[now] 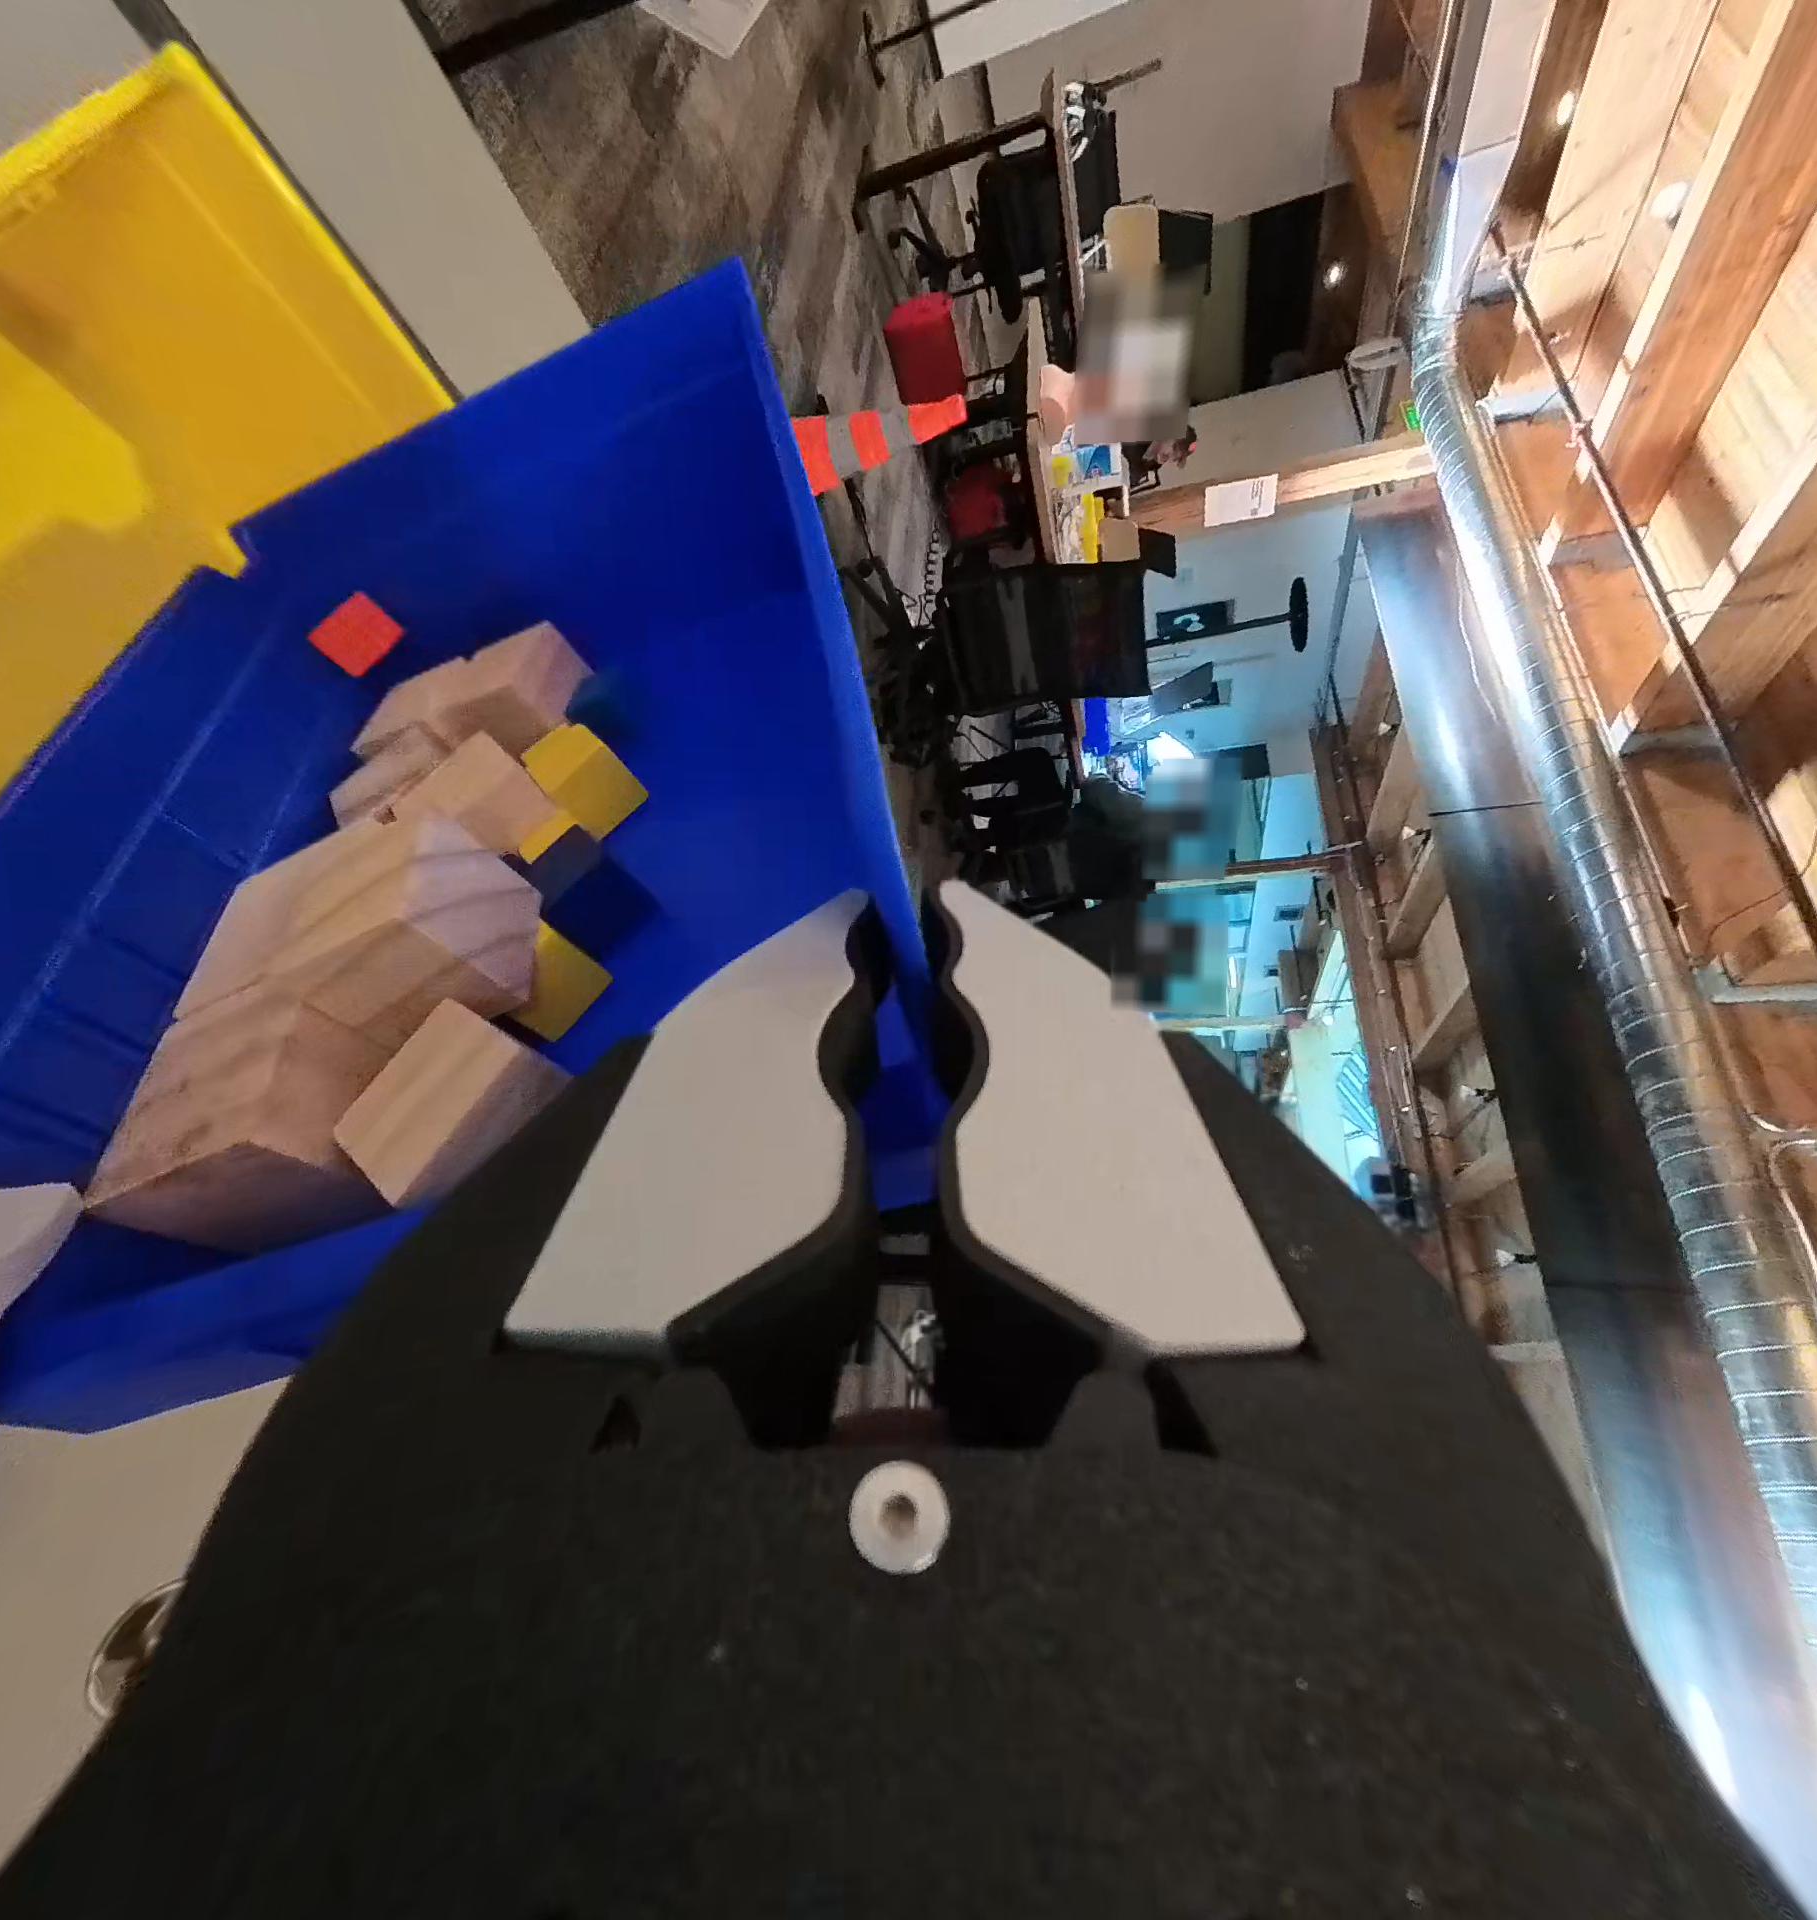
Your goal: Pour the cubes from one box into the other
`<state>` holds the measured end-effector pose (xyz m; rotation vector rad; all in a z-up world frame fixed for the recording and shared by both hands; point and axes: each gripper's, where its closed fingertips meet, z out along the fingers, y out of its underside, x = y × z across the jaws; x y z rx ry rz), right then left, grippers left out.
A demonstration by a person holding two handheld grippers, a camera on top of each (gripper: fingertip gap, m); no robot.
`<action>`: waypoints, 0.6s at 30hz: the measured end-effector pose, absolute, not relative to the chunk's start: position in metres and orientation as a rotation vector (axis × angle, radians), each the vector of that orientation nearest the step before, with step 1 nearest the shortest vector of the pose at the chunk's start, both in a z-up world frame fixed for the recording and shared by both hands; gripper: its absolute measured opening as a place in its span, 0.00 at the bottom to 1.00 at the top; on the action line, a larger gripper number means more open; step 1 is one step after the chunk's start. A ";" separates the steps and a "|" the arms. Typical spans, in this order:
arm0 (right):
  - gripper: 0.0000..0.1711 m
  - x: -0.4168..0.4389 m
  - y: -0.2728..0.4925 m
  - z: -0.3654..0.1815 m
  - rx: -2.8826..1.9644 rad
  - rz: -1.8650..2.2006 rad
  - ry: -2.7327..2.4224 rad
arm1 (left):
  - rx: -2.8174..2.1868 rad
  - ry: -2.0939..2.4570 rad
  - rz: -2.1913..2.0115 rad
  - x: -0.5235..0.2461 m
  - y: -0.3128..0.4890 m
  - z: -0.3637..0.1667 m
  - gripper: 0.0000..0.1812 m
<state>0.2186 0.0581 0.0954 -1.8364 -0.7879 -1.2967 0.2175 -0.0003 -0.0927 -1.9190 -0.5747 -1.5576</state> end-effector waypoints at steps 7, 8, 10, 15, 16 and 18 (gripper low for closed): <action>0.03 0.197 0.071 0.088 -1.779 -1.397 -0.882 | -1.870 -0.724 -1.748 0.217 0.008 -0.097 0.02; 0.03 0.195 0.072 0.089 -1.766 -1.422 -0.894 | -1.870 -0.738 -1.775 0.218 0.008 -0.096 0.02; 0.04 0.190 0.073 0.089 -1.746 -1.454 -0.914 | -1.866 -0.746 -1.795 0.218 0.008 -0.095 0.02; 0.04 0.194 0.072 0.091 -1.756 -1.459 -0.898 | -1.869 -0.741 -1.810 0.222 0.006 -0.093 0.02; 0.04 0.197 0.071 0.092 -1.761 -1.466 -0.890 | -1.873 -0.740 -1.821 0.223 0.005 -0.092 0.02; 0.04 0.199 0.070 0.093 -1.761 -1.471 -0.893 | -1.876 -0.742 -1.844 0.226 0.002 -0.090 0.02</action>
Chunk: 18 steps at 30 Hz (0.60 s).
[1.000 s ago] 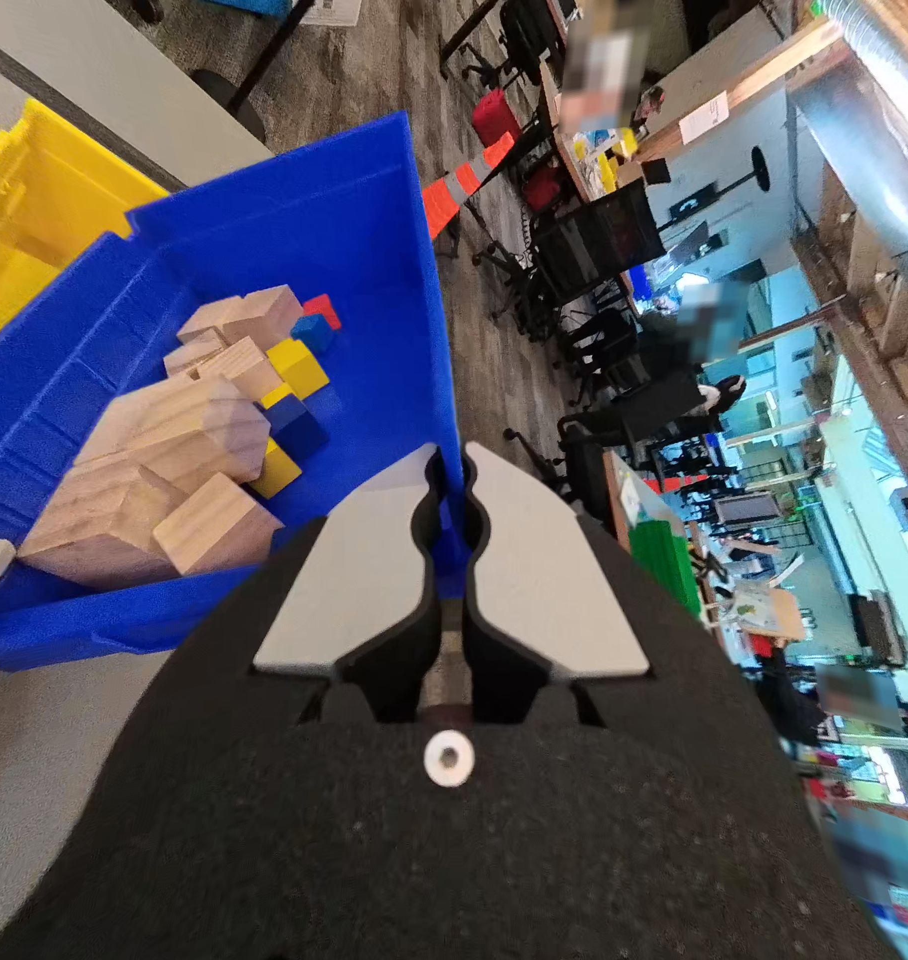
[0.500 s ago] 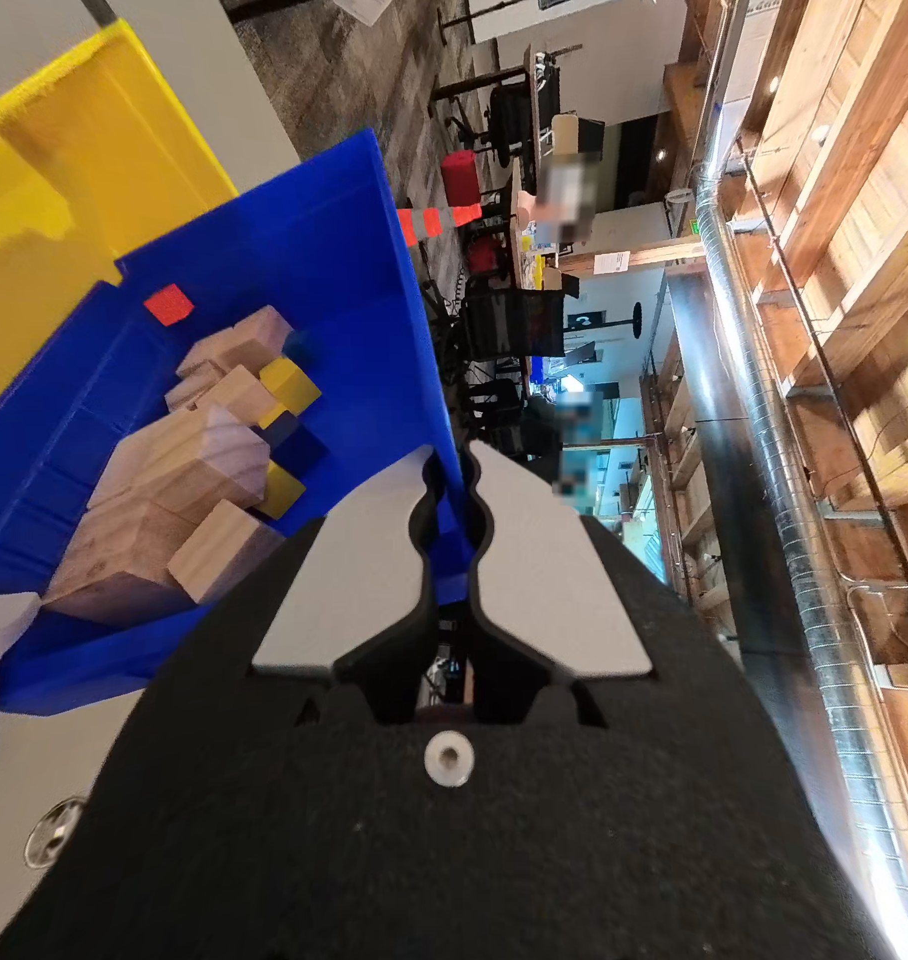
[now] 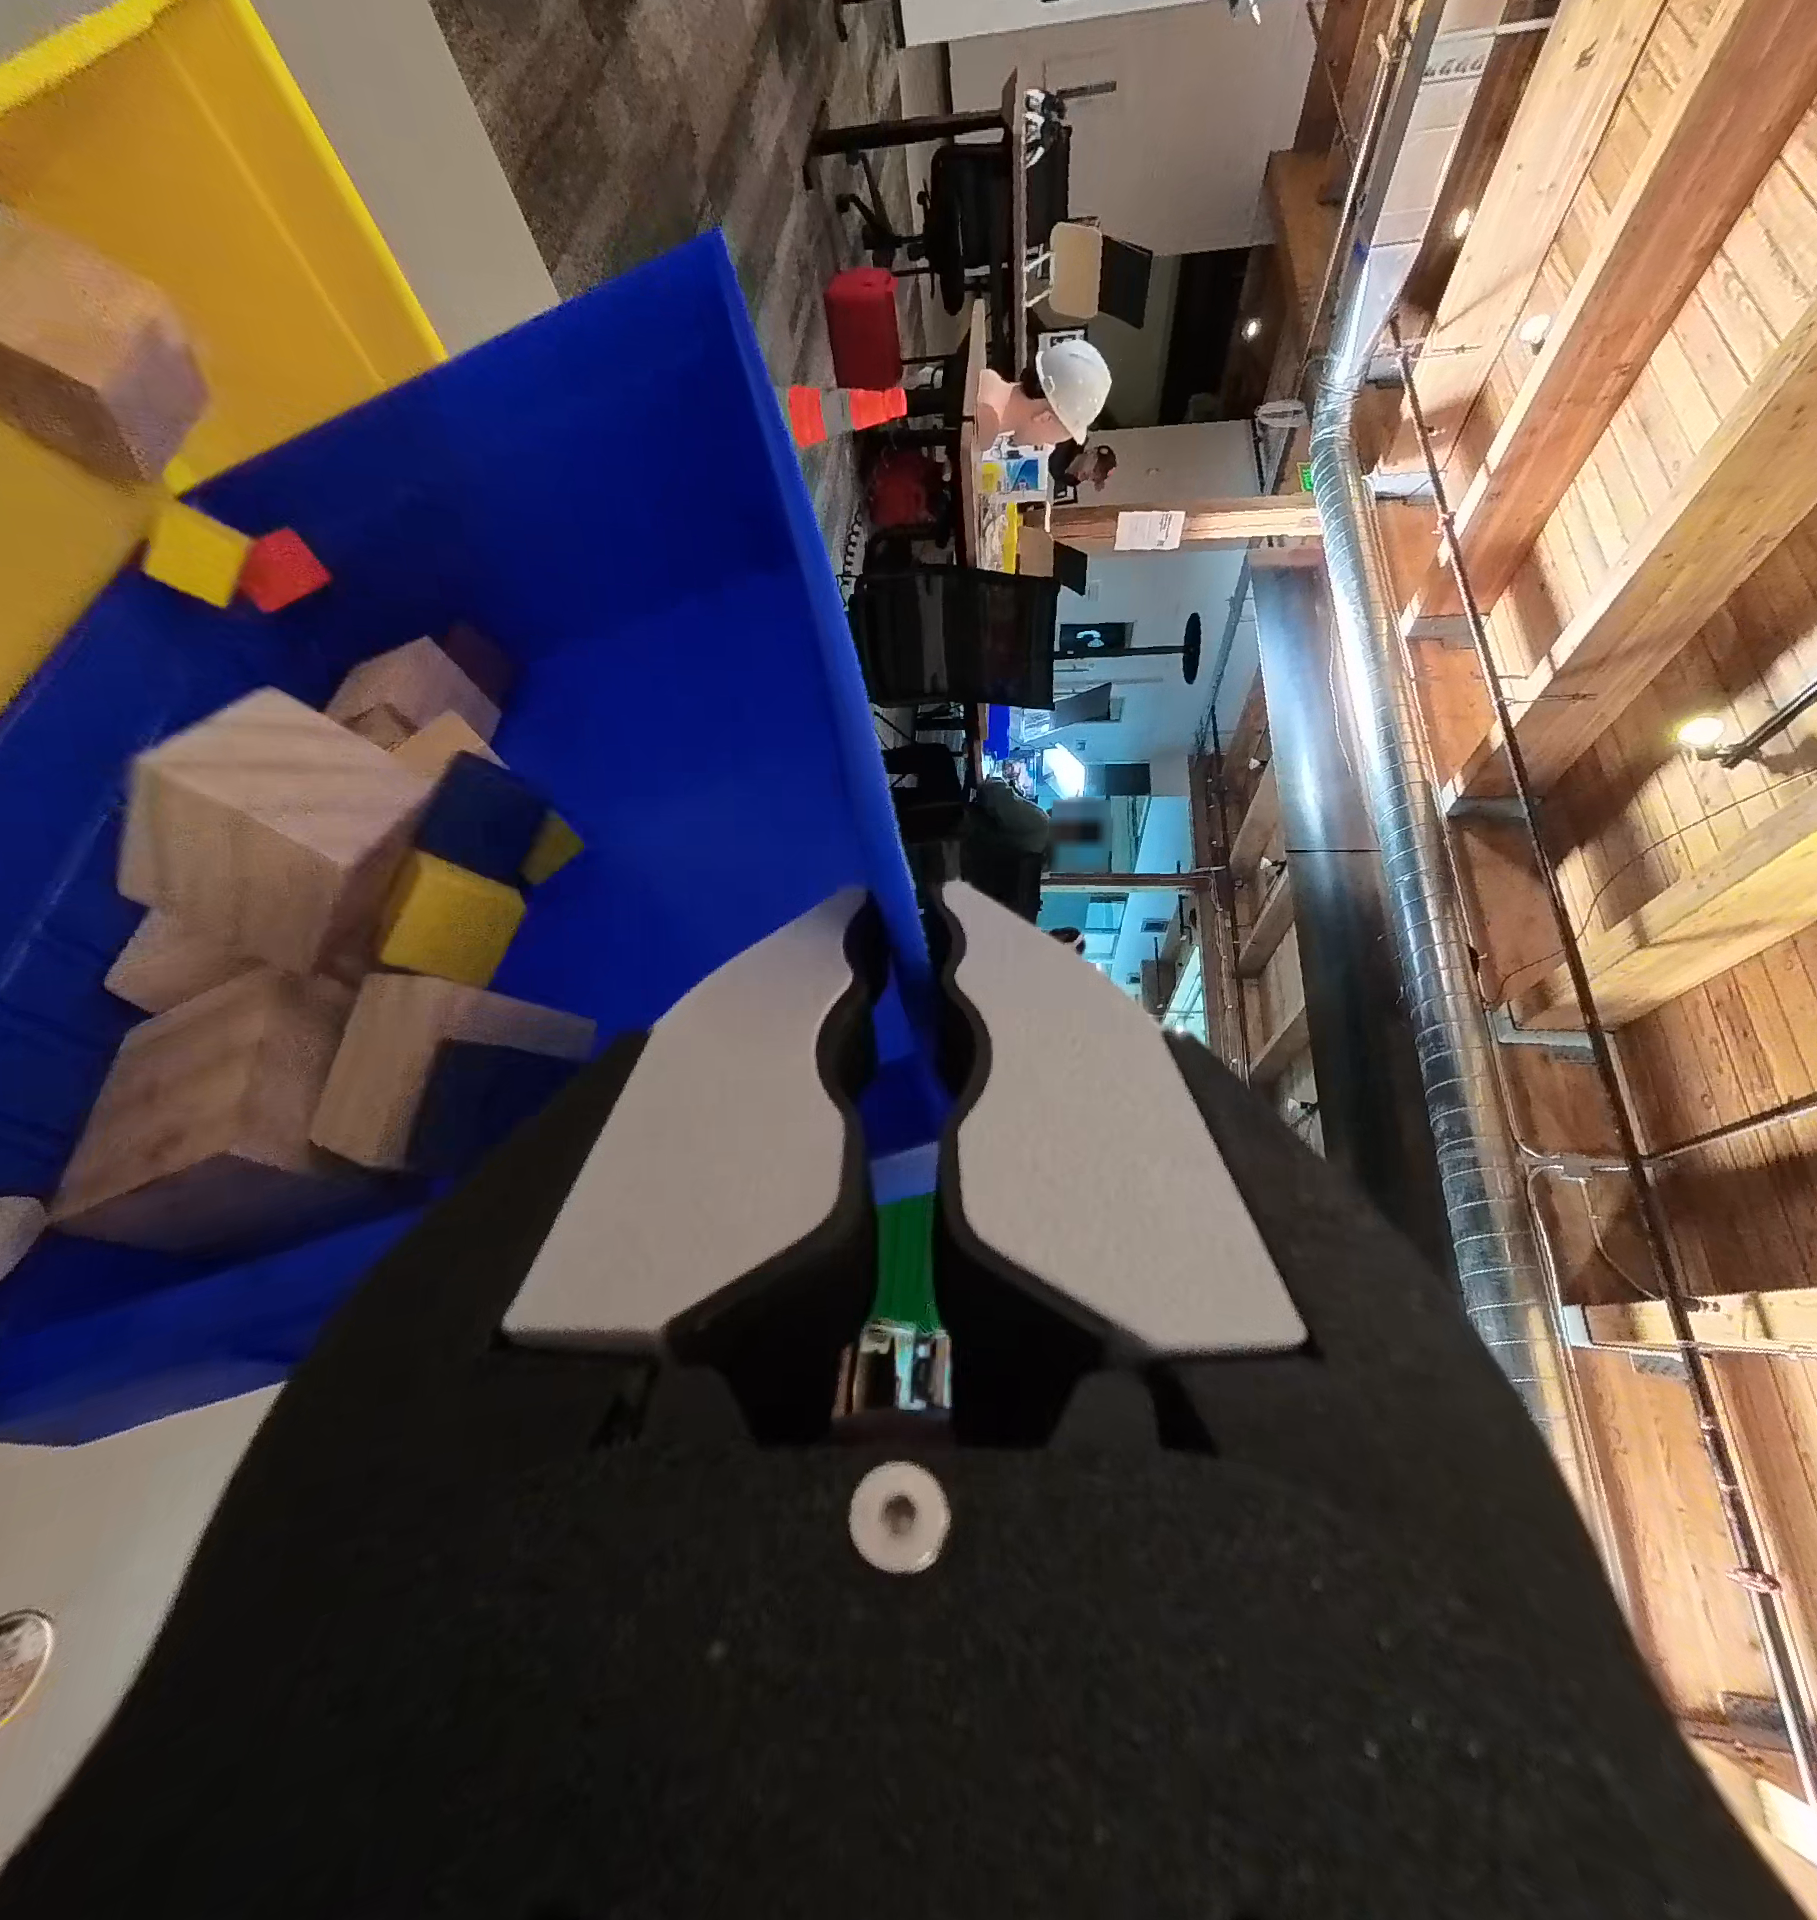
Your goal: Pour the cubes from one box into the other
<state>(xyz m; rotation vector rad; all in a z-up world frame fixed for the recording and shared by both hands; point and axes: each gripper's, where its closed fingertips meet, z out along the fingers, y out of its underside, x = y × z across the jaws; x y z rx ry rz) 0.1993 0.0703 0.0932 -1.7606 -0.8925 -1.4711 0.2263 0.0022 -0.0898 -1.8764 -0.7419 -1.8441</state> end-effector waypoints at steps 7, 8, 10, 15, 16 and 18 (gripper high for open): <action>0.04 0.196 0.073 0.105 -1.768 -1.483 -0.892 | -1.889 -0.719 -1.868 0.225 -0.002 -0.075 0.02; 0.04 0.195 0.074 0.106 -1.770 -1.485 -0.891 | -1.889 -0.718 -1.868 0.225 -0.002 -0.074 0.02; 0.04 0.195 0.074 0.108 -1.764 -1.492 -0.895 | -1.890 -0.713 -1.873 0.225 -0.001 -0.072 0.02; 0.05 0.186 0.075 0.108 -1.711 -1.562 -0.936 | -1.873 -0.744 -1.937 0.234 -0.005 -0.067 0.02; 0.05 0.182 0.075 0.107 -1.695 -1.582 -0.958 | -1.866 -0.753 -1.956 0.235 -0.006 -0.067 0.02; 0.04 0.176 0.076 0.104 -1.675 -1.615 -0.998 | -1.850 -0.780 -1.997 0.235 -0.008 -0.067 0.02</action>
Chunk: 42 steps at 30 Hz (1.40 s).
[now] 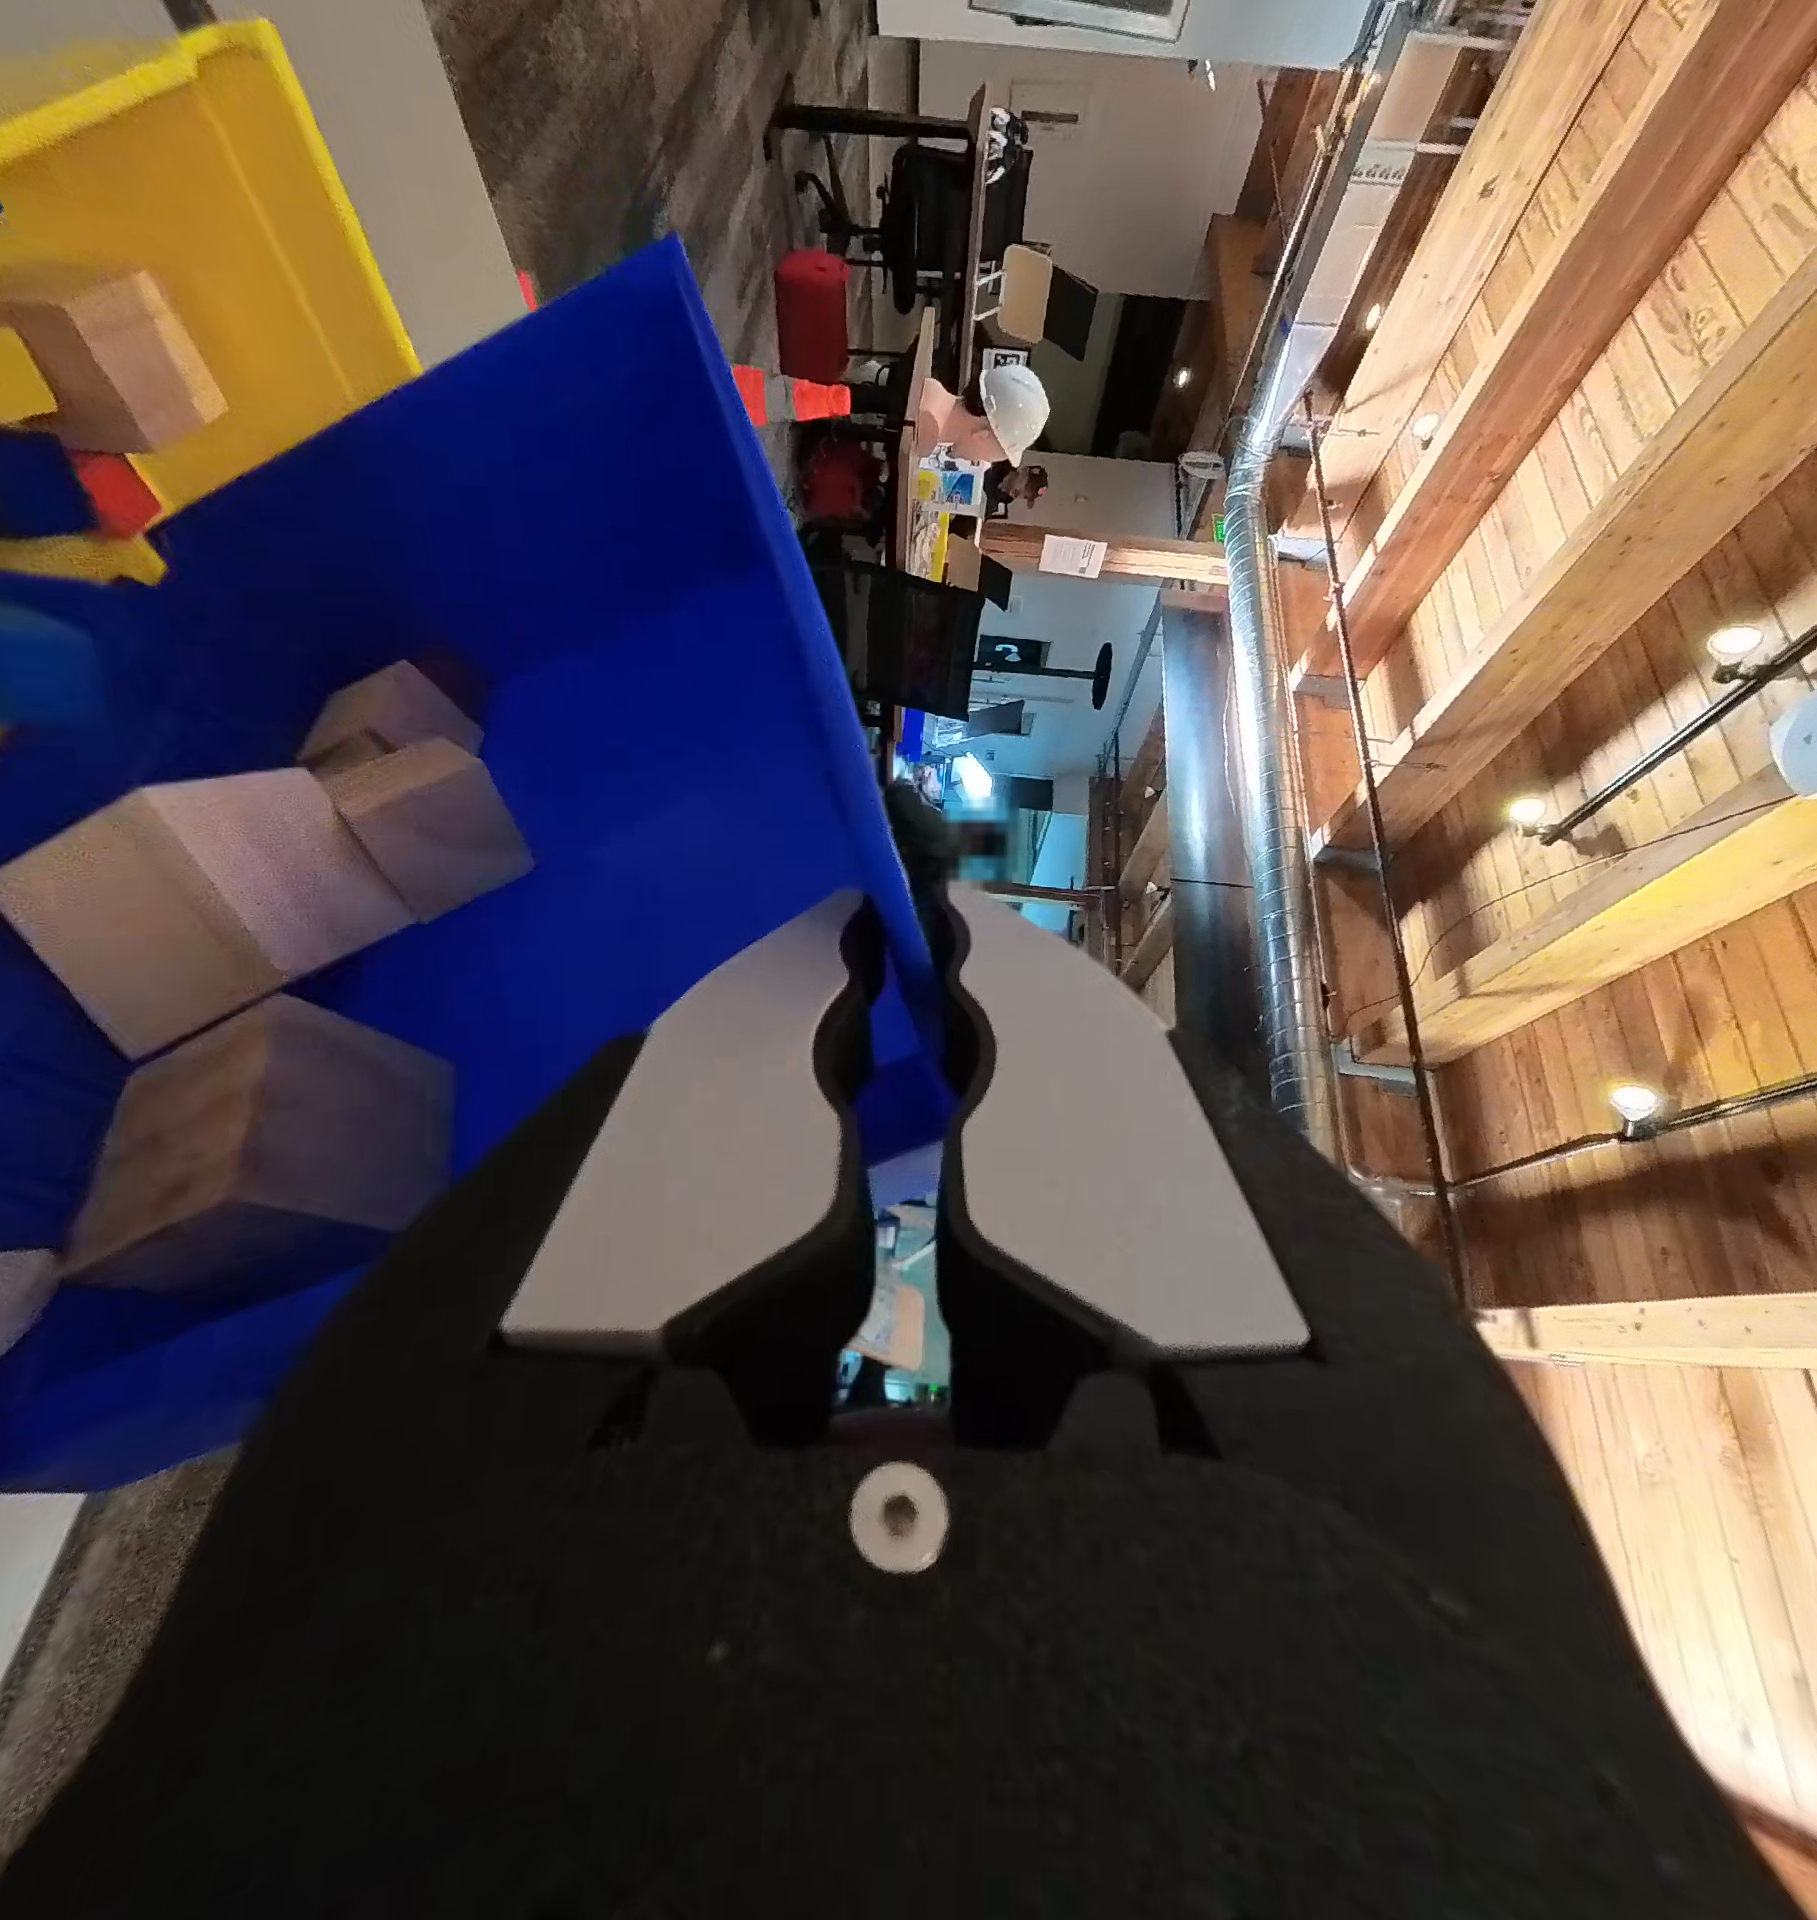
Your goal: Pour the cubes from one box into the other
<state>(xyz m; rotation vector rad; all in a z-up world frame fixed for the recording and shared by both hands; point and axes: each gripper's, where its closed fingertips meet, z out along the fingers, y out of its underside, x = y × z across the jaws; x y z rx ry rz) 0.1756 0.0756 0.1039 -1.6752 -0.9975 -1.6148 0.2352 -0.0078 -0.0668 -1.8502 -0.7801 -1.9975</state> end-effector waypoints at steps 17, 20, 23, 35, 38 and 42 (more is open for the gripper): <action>0.04 0.146 0.086 0.103 -1.631 -1.738 -1.146 | -1.753 -0.910 -2.203 0.227 -0.005 -0.053 0.02; 0.04 0.142 0.089 0.103 -1.631 -1.750 -1.164 | -1.743 -0.922 -2.227 0.226 -0.005 -0.051 0.02; 0.04 0.138 0.091 0.101 -1.614 -1.777 -1.201 | -1.729 -0.942 -2.260 0.227 -0.007 -0.048 0.02; 0.04 0.105 0.095 0.106 -1.457 -1.910 -1.362 | -1.522 -1.047 -2.487 0.226 -0.005 -0.016 0.02; 0.04 0.106 0.090 0.110 -1.443 -1.900 -1.368 | -1.479 -1.067 -2.522 0.230 -0.007 -0.011 0.01; 0.04 0.109 0.091 0.114 -1.433 -1.928 -1.385 | -1.426 -1.090 -2.582 0.239 -0.010 0.001 0.01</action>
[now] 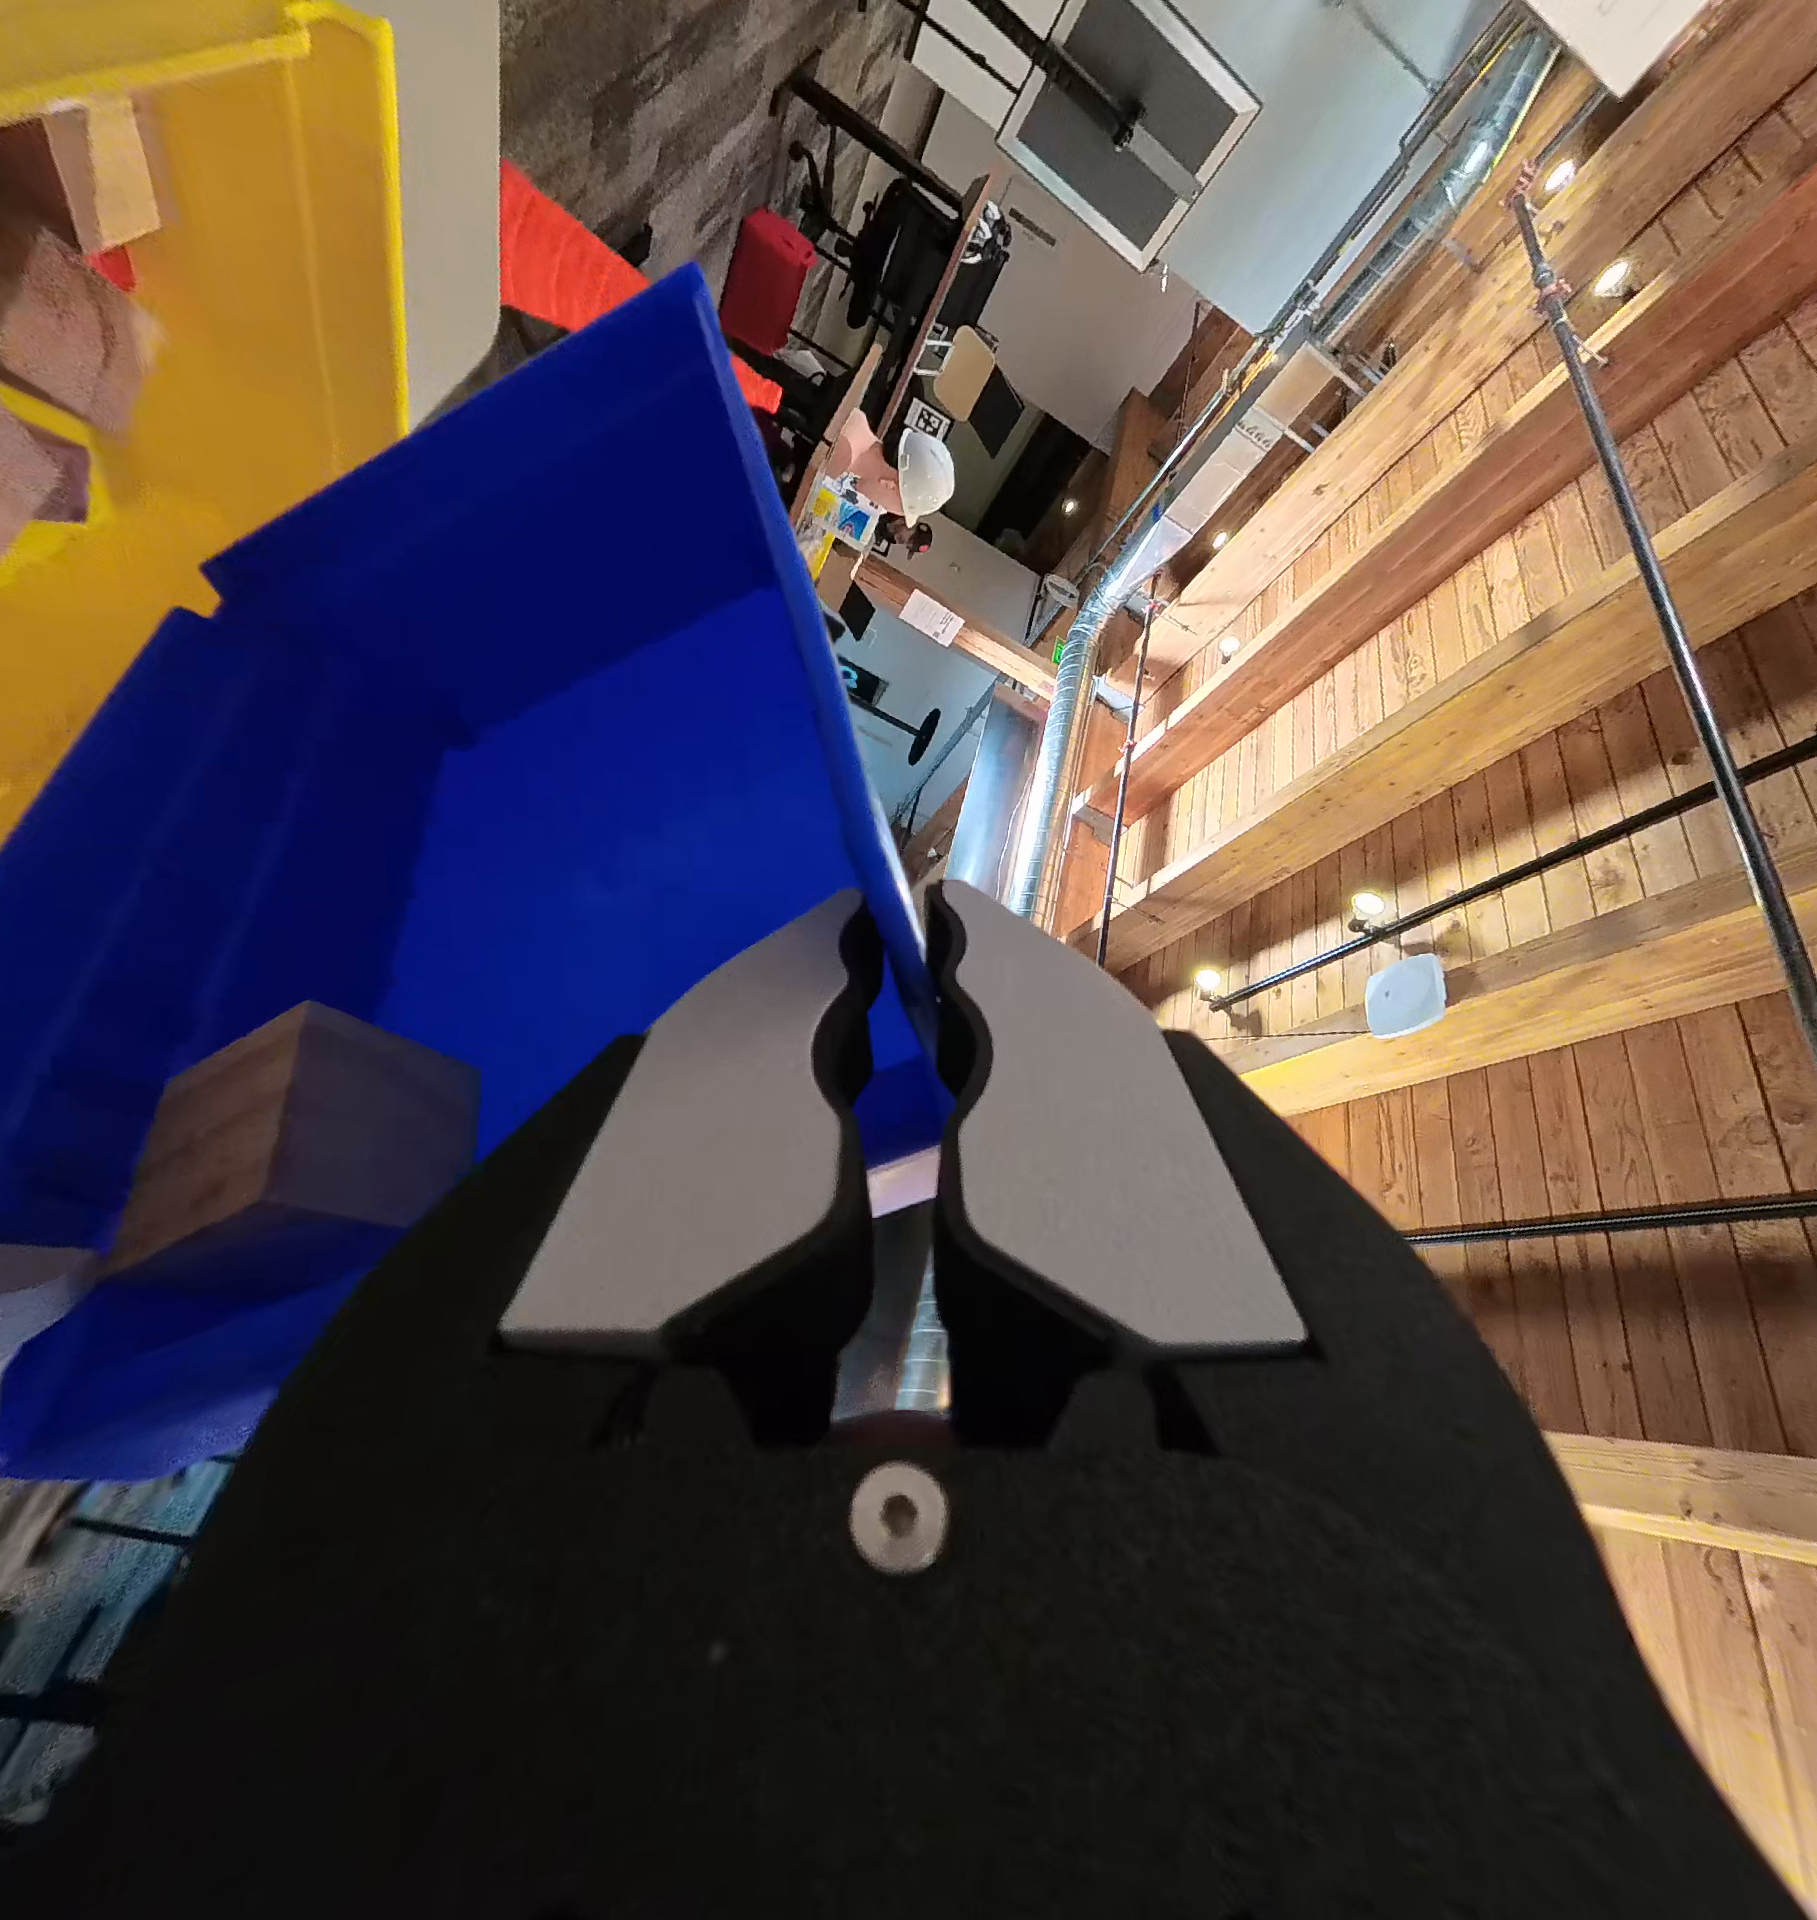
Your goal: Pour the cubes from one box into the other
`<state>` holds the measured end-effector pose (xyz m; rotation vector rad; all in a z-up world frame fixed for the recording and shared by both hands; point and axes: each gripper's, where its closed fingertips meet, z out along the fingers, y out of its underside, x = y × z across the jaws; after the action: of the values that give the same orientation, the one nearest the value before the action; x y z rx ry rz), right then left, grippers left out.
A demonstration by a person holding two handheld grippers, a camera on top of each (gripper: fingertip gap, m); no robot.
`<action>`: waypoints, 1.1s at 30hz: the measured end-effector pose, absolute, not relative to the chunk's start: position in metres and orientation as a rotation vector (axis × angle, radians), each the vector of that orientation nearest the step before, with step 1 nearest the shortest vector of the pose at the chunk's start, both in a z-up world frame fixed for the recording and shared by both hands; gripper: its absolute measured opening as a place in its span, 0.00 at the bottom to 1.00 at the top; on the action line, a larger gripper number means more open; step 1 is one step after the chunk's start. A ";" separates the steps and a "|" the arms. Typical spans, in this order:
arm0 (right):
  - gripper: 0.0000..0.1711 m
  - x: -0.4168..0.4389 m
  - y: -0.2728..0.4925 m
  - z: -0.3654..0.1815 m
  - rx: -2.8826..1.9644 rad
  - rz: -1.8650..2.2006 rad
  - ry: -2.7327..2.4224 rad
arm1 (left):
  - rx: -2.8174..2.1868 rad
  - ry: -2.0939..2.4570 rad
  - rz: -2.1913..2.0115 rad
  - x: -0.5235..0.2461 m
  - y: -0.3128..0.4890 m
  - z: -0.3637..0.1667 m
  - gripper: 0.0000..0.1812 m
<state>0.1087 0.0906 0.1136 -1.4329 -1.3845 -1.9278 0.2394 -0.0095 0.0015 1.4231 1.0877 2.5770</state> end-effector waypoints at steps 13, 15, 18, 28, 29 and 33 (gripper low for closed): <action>0.04 0.103 0.097 0.109 -1.350 -2.016 -1.501 | 1.342 1.103 2.575 0.244 -0.007 0.012 0.02; 0.04 0.103 0.098 0.104 -1.334 -2.028 -1.521 | 1.312 1.102 2.569 0.247 -0.007 0.012 0.02; 0.04 0.100 0.098 0.097 -1.304 -2.068 -1.578 | 1.240 1.084 2.585 0.250 -0.011 0.018 0.02; 0.03 0.101 0.093 0.109 -1.301 -2.000 -1.613 | 1.169 1.117 2.622 0.254 -0.006 0.025 0.02; 0.03 0.101 0.093 0.109 -1.298 -2.006 -1.615 | 1.157 1.113 2.625 0.254 -0.006 0.027 0.02; 0.03 0.105 0.091 0.115 -1.323 -1.983 -1.585 | 1.221 1.103 2.634 0.250 -0.005 0.018 0.02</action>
<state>0.1053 0.0908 0.1153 -1.3229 -1.5845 -1.9827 0.2502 -0.0052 0.0182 1.2213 1.1026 2.6339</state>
